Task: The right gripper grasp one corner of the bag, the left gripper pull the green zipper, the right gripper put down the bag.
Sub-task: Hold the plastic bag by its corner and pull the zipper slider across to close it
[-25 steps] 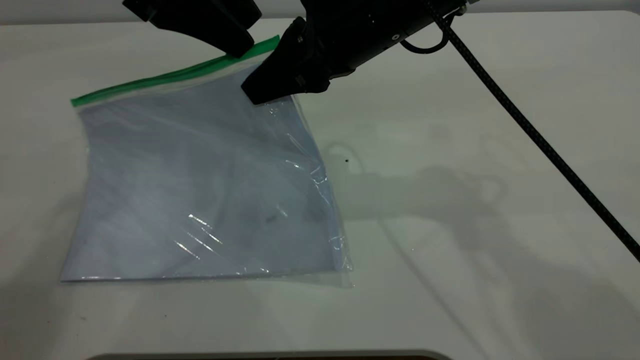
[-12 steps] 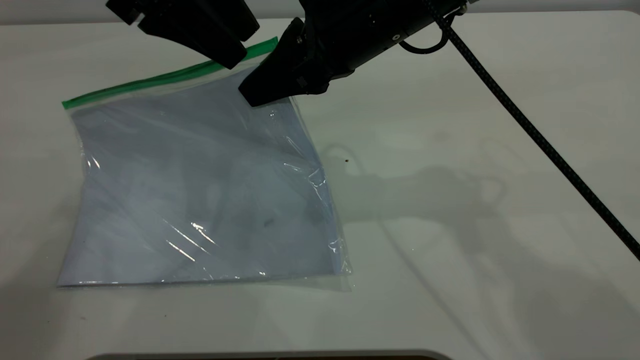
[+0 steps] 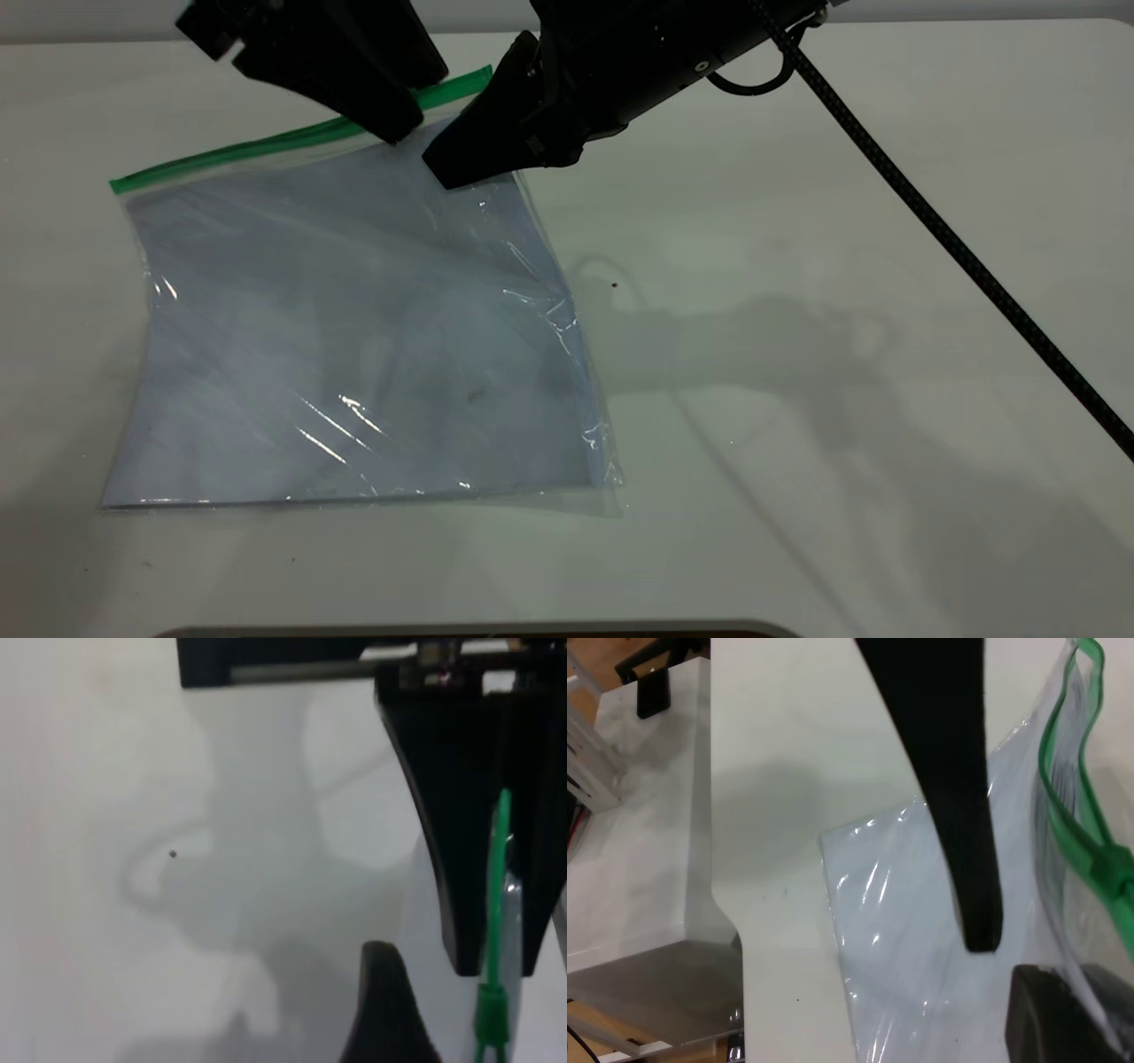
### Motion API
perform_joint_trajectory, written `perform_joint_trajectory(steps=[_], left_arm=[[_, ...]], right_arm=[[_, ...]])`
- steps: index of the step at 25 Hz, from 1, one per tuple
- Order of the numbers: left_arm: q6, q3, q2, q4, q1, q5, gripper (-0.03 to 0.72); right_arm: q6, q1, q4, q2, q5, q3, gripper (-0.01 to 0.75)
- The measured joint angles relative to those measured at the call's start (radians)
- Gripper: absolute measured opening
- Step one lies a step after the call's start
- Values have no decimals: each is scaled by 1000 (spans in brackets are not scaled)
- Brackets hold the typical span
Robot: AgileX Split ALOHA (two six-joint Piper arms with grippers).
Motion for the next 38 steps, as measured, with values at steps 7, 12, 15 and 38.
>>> perform_joint_trajectory(steps=[7, 12, 15, 38], left_arm=[[40, -1, 17, -55, 0, 0, 500], [50, -1, 17, -57, 0, 0, 398], [50, -1, 17, -51, 0, 0, 329], [54, -10, 17, -98, -8, -65, 45]], right_arm=[[0, 0, 0, 0, 6, 0, 34], [0, 0, 0, 0, 6, 0, 34], [0, 0, 0, 0, 6, 0, 34], [81, -230, -17, 0, 241, 0, 34]])
